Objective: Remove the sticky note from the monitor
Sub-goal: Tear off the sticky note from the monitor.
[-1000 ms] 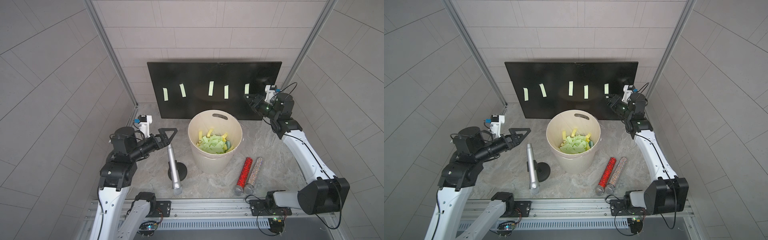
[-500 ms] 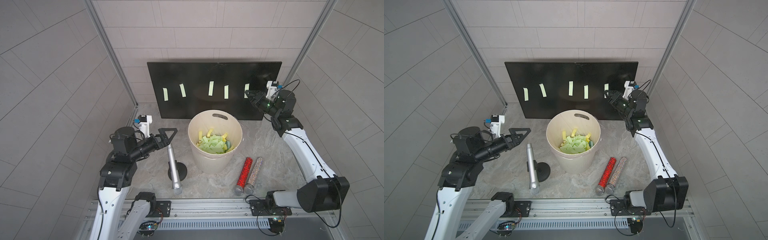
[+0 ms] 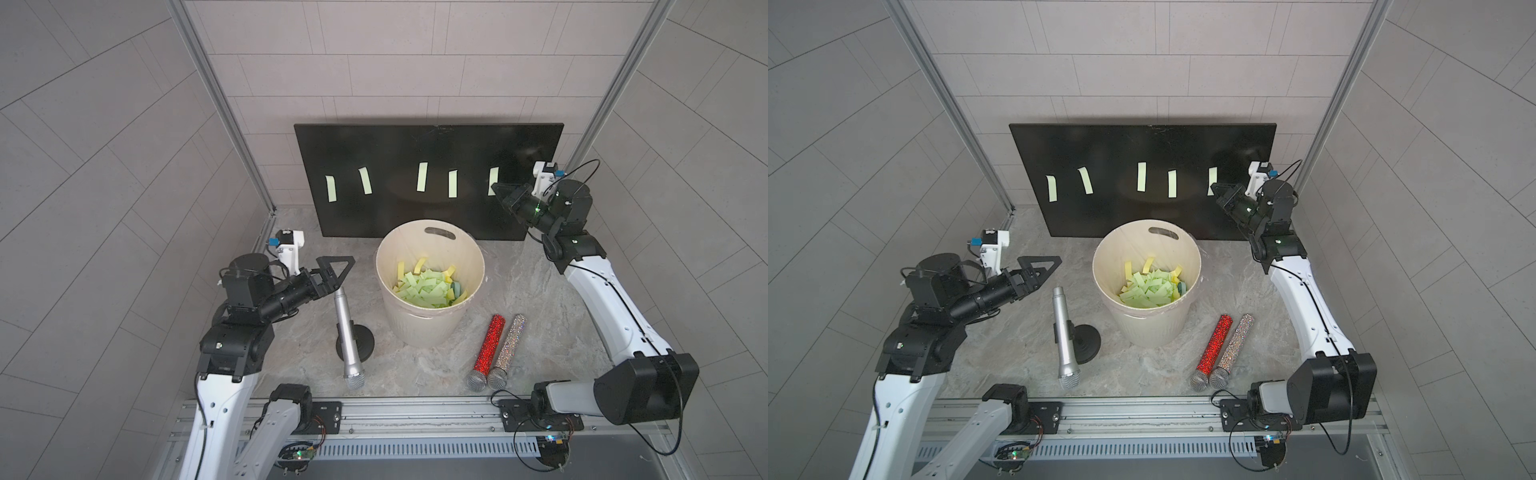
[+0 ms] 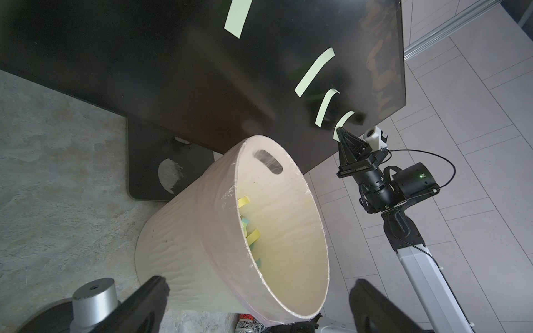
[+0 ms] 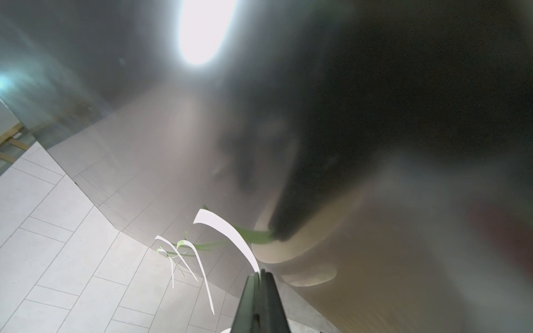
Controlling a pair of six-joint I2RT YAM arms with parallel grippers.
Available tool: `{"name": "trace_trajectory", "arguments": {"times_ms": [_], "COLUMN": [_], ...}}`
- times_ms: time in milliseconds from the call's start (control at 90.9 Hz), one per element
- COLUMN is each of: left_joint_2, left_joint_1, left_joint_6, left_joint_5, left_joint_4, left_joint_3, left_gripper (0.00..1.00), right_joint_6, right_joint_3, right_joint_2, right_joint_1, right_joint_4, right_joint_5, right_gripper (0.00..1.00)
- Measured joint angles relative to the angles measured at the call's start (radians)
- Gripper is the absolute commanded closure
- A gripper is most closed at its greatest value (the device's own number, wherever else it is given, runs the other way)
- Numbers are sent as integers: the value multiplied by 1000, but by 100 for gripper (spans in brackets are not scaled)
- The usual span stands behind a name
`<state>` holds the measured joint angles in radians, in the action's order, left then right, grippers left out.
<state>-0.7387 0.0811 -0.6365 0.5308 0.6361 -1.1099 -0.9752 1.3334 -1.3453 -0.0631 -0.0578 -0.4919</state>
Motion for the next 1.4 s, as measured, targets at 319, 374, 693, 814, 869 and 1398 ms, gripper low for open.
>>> {"name": "trace_trajectory", "arguments": {"times_ms": [319, 374, 693, 814, 869, 1398], "left_joint_2": [6, 6, 6, 6, 6, 7], "left_joint_1": [0, 0, 0, 0, 0, 0], "left_joint_6": [0, 0, 0, 0, 0, -3], "left_joint_5": [0, 0, 0, 0, 0, 3], "left_joint_4": [0, 0, 0, 0, 0, 0], "left_joint_3": [0, 0, 0, 0, 0, 8], "left_gripper": [0, 0, 0, 0, 0, 0], "right_joint_6": [-1, -1, 5, 10, 11, 57], "right_joint_3": [-2, -7, -52, -68, -76, -107], "right_joint_2": [2, 6, 81, 108, 119, 252], "right_joint_1": [0, 0, 0, 0, 0, -95], "right_joint_4": [2, 4, -3, -10, -16, -96], "right_joint_5": [-7, -9, -31, -40, -45, -74], "right_gripper": [100, 100, 100, 100, 100, 100]}}
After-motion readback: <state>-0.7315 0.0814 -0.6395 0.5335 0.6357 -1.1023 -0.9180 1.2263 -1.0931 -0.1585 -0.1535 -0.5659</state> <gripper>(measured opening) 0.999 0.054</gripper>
